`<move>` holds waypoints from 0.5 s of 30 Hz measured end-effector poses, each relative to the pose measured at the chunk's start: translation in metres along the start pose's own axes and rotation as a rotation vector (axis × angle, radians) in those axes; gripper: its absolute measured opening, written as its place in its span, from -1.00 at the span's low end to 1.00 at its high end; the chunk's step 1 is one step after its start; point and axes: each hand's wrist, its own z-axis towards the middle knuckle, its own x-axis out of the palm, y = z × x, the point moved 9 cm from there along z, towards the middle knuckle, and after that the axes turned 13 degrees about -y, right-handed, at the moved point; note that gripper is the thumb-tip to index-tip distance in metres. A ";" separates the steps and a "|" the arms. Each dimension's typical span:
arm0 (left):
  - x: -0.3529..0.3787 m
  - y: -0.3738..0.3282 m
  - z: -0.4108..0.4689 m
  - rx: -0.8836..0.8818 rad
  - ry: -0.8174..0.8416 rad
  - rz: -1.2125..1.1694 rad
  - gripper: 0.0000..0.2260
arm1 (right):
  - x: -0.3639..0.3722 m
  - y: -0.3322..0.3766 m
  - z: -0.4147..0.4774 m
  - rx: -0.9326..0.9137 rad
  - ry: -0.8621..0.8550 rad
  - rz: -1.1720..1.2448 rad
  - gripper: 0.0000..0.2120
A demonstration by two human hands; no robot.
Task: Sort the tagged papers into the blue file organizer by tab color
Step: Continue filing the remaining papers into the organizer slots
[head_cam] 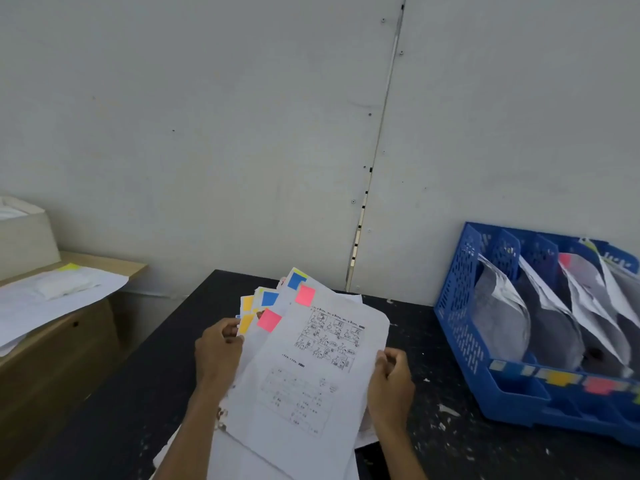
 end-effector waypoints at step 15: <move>0.040 -0.103 -0.057 0.316 0.170 -0.028 -0.72 | -0.019 0.051 0.016 0.043 0.254 0.340 -0.94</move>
